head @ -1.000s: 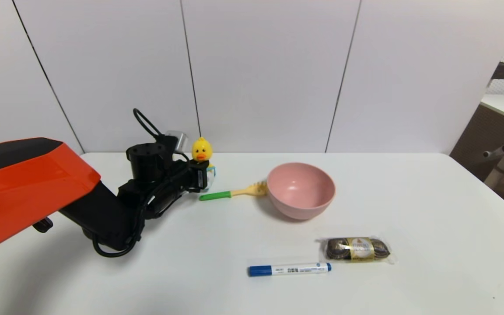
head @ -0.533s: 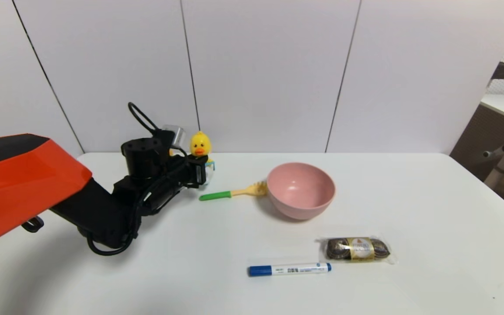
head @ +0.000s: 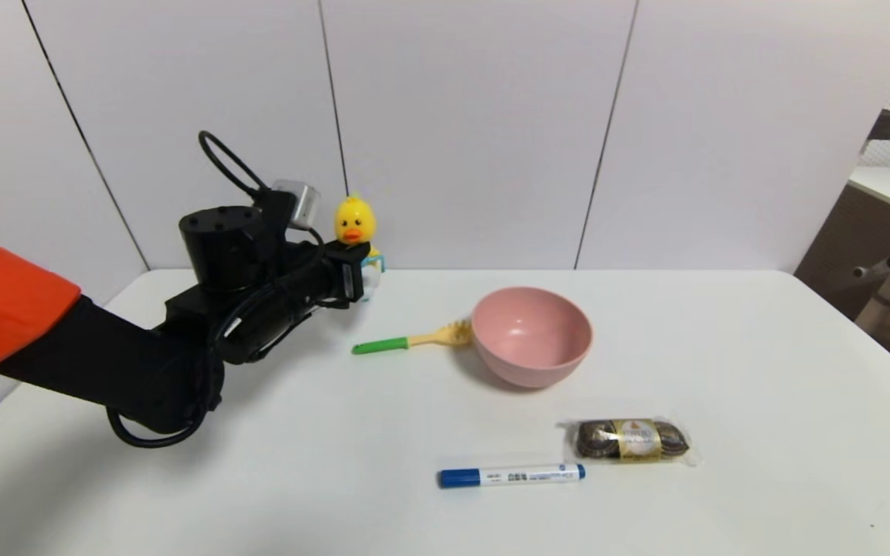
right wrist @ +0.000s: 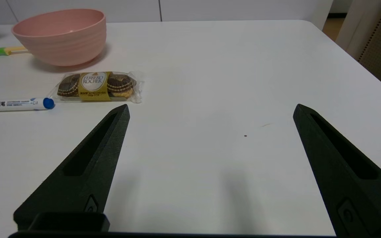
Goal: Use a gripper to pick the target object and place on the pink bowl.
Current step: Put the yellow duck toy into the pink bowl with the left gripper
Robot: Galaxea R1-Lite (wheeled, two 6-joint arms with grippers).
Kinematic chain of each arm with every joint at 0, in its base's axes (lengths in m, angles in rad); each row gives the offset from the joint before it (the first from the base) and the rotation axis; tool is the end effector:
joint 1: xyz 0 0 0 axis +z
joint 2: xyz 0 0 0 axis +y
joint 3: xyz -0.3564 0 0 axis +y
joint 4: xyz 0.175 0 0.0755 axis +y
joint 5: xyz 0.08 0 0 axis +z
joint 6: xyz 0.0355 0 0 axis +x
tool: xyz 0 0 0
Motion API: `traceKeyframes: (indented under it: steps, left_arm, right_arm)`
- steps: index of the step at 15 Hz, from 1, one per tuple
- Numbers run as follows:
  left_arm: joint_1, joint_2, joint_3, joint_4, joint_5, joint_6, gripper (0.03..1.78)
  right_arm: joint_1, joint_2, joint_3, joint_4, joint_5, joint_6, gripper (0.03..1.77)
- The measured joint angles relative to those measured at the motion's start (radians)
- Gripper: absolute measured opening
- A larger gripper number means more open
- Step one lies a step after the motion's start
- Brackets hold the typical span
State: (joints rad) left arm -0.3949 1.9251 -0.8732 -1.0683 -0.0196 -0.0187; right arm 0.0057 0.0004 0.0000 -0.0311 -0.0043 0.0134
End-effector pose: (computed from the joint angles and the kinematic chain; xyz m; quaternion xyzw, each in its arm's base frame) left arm 0.3611 -0.1512 0.2216 -0.0107 -0.0061 -0.2058 0.9785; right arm -0.0659 -0.0005 0.0791 0.0068 -0.0153 0.0008 0.9999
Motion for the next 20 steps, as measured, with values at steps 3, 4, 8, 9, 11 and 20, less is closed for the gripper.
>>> traceKeyframes:
  steps: [3, 4, 8, 9, 11, 20]
  left_arm:
    - [-0.098, -0.051, -0.034, 0.068, 0.000, 0.020, 0.38]
    - [-0.140, -0.061, -0.057, 0.096, 0.000, 0.023, 0.38]
    - [-0.297, -0.070, -0.124, 0.137, 0.003, 0.051, 0.38]
    - [-0.325, -0.066, -0.133, 0.137, 0.003, 0.061, 0.38]
    - [-0.376, -0.049, -0.143, 0.137, 0.005, 0.066, 0.38]
    - [-0.438, 0.138, -0.314, 0.120, 0.003, 0.063, 0.38]
  right_arm:
    - [0.000, 0.000, 0.000, 0.000, 0.000, 0.000, 1.71]
    - [0.000, 0.000, 0.000, 0.000, 0.000, 0.000, 1.71]
    - [0.000, 0.000, 0.000, 0.000, -0.001, 0.000, 1.71]
    - [0.000, 0.000, 0.000, 0.000, 0.000, 0.000, 1.71]
    - [0.000, 0.000, 0.000, 0.000, 0.000, 0.000, 1.71]
    - [0.000, 0.000, 0.000, 0.000, 0.000, 0.000, 1.71]
